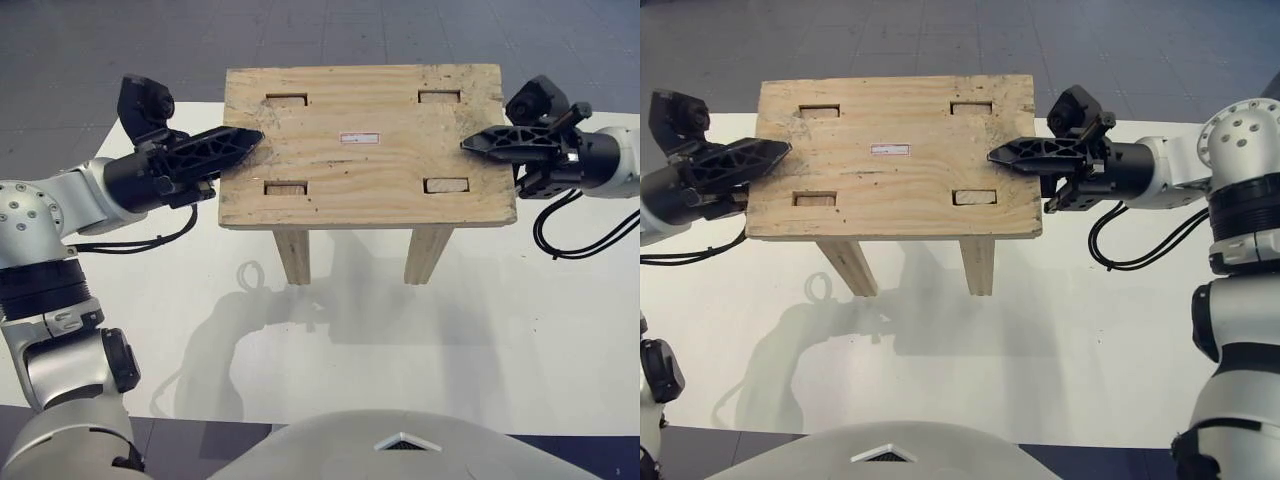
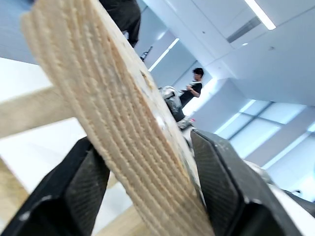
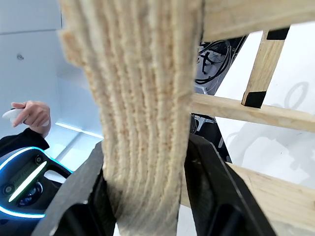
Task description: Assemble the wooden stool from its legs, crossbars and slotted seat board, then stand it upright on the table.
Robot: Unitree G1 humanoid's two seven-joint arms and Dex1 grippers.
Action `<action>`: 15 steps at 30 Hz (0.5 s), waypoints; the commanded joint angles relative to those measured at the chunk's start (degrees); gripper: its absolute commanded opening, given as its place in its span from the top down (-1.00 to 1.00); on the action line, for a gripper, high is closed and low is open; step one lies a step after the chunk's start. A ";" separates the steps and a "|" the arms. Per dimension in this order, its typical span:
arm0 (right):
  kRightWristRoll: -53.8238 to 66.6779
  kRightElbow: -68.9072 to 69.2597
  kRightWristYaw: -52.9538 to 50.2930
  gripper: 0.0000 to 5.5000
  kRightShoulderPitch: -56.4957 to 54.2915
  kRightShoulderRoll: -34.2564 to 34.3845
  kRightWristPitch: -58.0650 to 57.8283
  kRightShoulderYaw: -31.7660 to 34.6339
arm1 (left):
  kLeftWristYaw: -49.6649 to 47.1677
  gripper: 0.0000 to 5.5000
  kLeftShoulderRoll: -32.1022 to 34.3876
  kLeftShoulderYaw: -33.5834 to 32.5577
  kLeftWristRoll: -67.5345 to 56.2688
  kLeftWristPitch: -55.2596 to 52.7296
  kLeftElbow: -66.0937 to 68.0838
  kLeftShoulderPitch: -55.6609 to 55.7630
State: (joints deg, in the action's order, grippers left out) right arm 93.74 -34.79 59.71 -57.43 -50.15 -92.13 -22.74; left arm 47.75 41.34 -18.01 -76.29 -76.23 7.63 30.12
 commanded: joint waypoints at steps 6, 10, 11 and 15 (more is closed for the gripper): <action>-9.11 -0.35 1.02 -0.37 6.17 -0.14 -0.32 4.31 | 0.37 -0.58 -0.54 0.57 6.07 2.08 0.45 -0.09; -19.70 -0.30 4.35 -0.70 8.26 -1.17 0.87 6.07 | 4.41 -0.85 2.07 1.40 9.18 2.86 2.50 -0.39; -21.95 -0.36 5.71 -0.76 8.45 -1.40 1.35 6.18 | 5.65 -0.92 2.81 1.49 10.10 3.14 3.48 -0.31; -30.00 -1.58 11.89 -0.99 7.94 -1.94 3.83 6.11 | 11.86 -1.00 6.80 1.65 14.65 5.65 10.03 1.38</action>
State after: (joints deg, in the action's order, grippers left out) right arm 67.61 -35.82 69.96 -49.19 -50.96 -89.41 -16.57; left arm 57.30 45.82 -16.29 -63.73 -71.64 15.05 29.93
